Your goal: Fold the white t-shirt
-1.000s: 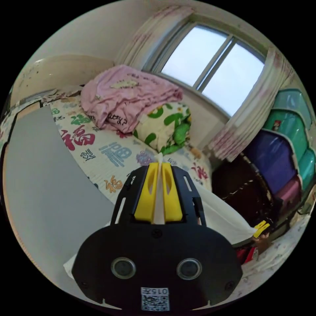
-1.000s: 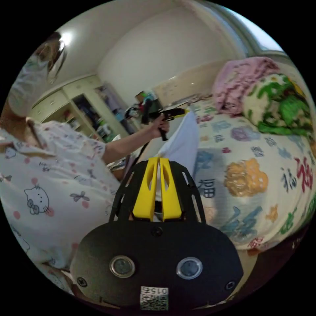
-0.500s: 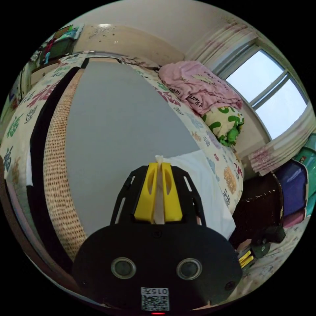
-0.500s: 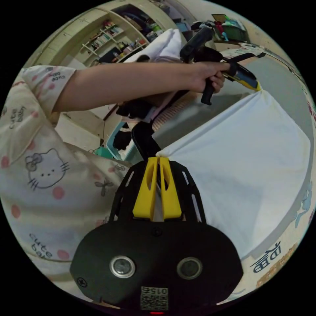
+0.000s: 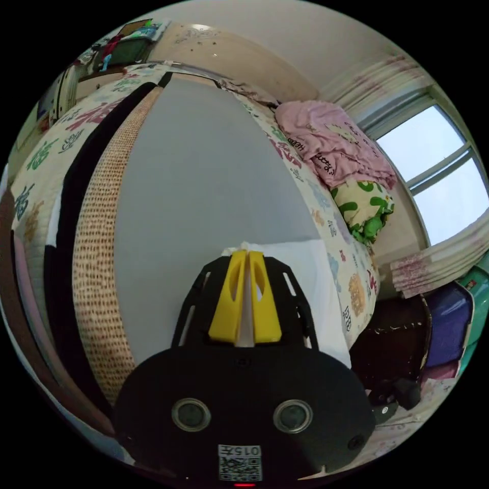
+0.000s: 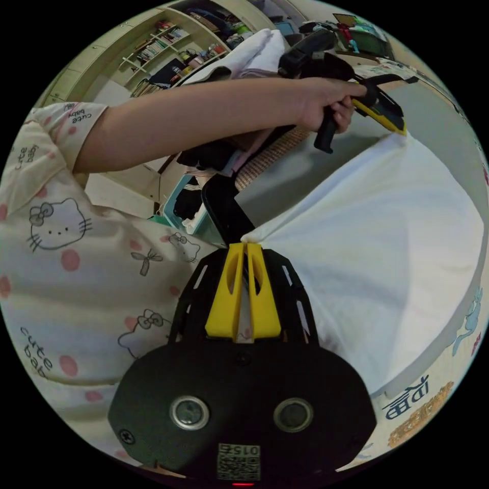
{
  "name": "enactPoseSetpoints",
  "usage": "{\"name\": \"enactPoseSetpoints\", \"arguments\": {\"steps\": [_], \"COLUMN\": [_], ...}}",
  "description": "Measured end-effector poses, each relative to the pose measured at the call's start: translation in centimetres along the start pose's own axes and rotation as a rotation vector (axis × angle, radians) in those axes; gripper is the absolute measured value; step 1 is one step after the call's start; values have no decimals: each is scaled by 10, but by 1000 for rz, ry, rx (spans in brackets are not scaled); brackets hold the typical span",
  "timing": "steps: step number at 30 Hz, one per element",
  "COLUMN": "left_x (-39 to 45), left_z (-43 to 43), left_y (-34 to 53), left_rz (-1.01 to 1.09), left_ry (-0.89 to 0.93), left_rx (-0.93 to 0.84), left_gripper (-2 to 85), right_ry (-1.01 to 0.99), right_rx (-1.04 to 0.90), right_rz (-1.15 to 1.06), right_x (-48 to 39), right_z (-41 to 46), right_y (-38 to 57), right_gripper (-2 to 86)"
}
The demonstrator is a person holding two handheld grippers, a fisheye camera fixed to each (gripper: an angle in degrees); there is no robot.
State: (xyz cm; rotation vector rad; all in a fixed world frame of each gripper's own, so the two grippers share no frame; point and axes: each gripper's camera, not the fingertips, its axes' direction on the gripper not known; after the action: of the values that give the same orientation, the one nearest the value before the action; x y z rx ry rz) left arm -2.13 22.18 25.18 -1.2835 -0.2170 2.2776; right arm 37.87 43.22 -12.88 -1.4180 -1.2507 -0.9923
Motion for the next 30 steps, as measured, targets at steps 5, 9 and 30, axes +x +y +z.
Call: {"name": "enactPoseSetpoints", "arguments": {"steps": [5,9,30], "left_x": [-3,-13,-87], "left_z": [-17,-6,-125], "left_y": [-3,-9,28], "left_rz": [57,121,-84], "left_ry": [-212,-316,-77], "left_rx": [31,-37,14], "left_gripper": [3,6,117], "right_ry": [-28,-47,148], "right_rx": [-31,-171,410], "right_rz": [-3,-36,743], "right_x": [59,104,646], "right_z": [18,65,-116], "right_y": [-36,-77,-168], "right_gripper": [2,2,137]}}
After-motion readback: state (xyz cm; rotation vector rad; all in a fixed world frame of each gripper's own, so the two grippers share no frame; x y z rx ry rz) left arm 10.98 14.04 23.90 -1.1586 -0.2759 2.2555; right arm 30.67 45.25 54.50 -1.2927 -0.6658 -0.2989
